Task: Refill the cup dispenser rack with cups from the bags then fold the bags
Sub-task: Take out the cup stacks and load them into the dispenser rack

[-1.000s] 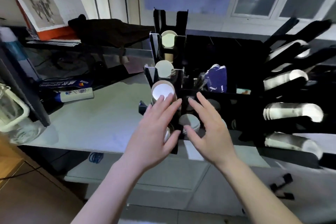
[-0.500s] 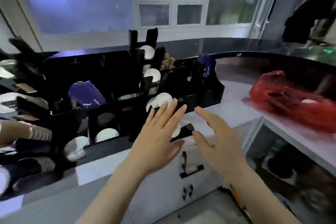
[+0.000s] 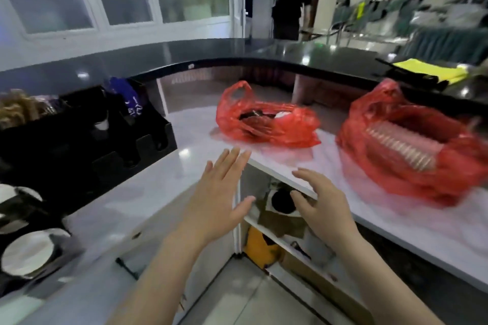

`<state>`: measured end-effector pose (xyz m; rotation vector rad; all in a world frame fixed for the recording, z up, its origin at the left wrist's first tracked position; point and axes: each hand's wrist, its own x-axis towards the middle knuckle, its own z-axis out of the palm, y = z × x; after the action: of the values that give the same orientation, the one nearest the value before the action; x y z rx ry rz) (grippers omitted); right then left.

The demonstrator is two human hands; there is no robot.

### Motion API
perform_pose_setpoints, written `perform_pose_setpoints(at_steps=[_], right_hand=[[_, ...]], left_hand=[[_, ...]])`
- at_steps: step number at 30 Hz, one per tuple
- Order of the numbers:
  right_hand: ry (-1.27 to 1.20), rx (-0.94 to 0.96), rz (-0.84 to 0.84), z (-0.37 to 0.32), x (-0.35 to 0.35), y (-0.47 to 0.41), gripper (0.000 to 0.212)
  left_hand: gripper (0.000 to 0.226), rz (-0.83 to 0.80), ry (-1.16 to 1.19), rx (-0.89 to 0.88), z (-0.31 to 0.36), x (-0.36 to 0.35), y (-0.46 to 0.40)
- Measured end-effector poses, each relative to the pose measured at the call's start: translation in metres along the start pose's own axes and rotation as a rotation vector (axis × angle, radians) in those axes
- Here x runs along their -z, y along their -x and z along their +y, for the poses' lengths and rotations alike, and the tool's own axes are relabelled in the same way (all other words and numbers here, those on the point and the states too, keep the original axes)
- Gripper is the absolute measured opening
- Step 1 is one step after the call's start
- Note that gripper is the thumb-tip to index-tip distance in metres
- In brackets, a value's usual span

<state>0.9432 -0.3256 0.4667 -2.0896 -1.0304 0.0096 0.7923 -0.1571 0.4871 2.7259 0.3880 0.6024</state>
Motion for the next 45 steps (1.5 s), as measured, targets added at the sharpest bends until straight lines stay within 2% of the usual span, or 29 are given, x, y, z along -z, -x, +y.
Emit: perform_pose_setpoints(at_steps=[10,17,20,23,26,29,31,33,35,38,40,45], right_hand=[[0.098,-0.201,0.015,0.097,0.011,-0.061,0.037],[0.168,-0.249,-0.022,0.149,-0.022,-0.168,0.035],[0.181,-0.206,0.144,0.159,-0.031,-0.203,0.019],[0.153,-0.182,0.301,0.162,-0.03,-0.23,0.028],[0.142,-0.125,0.352,0.161,-0.029,-0.259,0.024],[0.106,-0.053,0.339,0.155,-0.033,-0.293,0.021],[0.084,0.0,0.281,0.152,-0.039,-0.315,0.02],[0.09,0.042,0.204,0.151,-0.047,-0.333,0.019],[0.095,0.071,0.117,0.151,-0.056,-0.349,0.021],[0.119,0.111,-0.004,0.155,-0.069,-0.371,0.026],[0.171,0.148,-0.134,0.155,-0.078,-0.386,0.037],[0.434,0.365,-0.649,0.15,-0.099,-0.413,0.084]], left_hand=[[0.081,-0.12,0.138,0.022,-0.025,-0.084,-0.108],[0.067,-0.153,0.321,0.216,-0.085,-0.12,-0.203],[0.055,-0.142,0.352,0.242,-0.107,-0.13,-0.235],[0.048,-0.098,0.5,0.309,-0.117,-0.138,-0.258],[0.051,-0.072,0.569,0.31,-0.122,-0.145,-0.273],[0.053,-0.001,0.537,0.326,-0.135,-0.152,-0.293],[0.05,-0.083,0.391,0.363,-0.143,-0.158,-0.308],[0.063,-0.298,0.159,0.393,-0.147,-0.169,-0.318],[0.07,-0.411,0.04,0.404,-0.143,-0.18,-0.321],[0.065,-0.362,0.082,0.405,-0.135,-0.192,-0.317],[0.062,-0.337,0.127,0.414,-0.135,-0.194,-0.311],[0.055,-0.313,0.198,0.469,-0.141,-0.19,-0.298]])
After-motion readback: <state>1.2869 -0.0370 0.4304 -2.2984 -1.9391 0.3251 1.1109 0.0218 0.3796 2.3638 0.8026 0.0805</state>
